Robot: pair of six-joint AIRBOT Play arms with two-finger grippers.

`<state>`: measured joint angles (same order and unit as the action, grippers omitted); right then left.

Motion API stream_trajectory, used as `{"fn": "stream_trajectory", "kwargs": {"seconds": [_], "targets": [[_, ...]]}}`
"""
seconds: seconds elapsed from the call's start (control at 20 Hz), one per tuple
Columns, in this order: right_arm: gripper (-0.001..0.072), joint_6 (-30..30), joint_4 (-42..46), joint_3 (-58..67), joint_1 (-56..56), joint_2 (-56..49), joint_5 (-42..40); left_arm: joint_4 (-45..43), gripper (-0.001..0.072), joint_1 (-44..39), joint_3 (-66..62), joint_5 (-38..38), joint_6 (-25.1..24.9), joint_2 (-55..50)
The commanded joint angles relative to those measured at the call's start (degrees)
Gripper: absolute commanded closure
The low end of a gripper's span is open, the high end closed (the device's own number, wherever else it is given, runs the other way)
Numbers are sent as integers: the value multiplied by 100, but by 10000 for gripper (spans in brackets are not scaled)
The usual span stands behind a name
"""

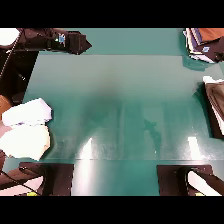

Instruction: Fold the shirts.

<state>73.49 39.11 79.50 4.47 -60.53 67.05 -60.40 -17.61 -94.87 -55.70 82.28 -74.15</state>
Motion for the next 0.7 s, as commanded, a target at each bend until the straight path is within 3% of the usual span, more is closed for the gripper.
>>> {"fn": "stream_trajectory", "kwargs": {"seconds": [0.0,0.65], "targets": [[700,2,-17,4,-11,4,2,-2,682,2,0,4,0,4],[700,2,-13,4,-17,4,109,149,682,2,0,289,20,4]]}}
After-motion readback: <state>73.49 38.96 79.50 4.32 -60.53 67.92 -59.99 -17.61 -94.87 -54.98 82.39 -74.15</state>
